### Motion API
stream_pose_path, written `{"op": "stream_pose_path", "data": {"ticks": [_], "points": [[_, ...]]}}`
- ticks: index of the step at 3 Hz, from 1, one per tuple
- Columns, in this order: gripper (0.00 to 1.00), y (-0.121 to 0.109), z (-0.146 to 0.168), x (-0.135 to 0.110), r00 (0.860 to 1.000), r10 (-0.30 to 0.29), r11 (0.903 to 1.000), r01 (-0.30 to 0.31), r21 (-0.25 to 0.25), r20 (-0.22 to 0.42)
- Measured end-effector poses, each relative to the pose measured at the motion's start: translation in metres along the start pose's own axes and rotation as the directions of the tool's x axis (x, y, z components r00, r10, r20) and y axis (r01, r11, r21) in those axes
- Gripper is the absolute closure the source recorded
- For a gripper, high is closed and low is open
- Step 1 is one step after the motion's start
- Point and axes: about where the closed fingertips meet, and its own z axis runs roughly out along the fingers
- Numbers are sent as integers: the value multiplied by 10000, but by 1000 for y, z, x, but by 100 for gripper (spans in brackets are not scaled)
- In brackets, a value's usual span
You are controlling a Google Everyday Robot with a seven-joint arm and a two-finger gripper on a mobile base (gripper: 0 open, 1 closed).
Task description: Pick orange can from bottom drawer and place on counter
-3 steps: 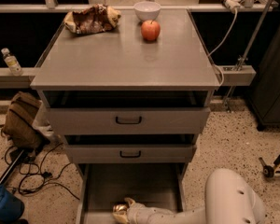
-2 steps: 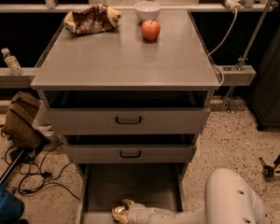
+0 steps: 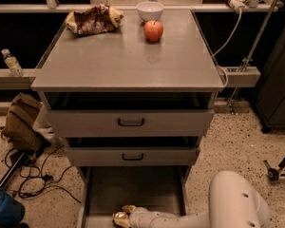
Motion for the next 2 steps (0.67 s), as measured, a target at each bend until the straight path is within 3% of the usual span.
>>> {"op": "stream_pose_path", "data": {"ticks": [2], "points": [[57,0,0,0,10000,0,10000,0,-1,0]]}}
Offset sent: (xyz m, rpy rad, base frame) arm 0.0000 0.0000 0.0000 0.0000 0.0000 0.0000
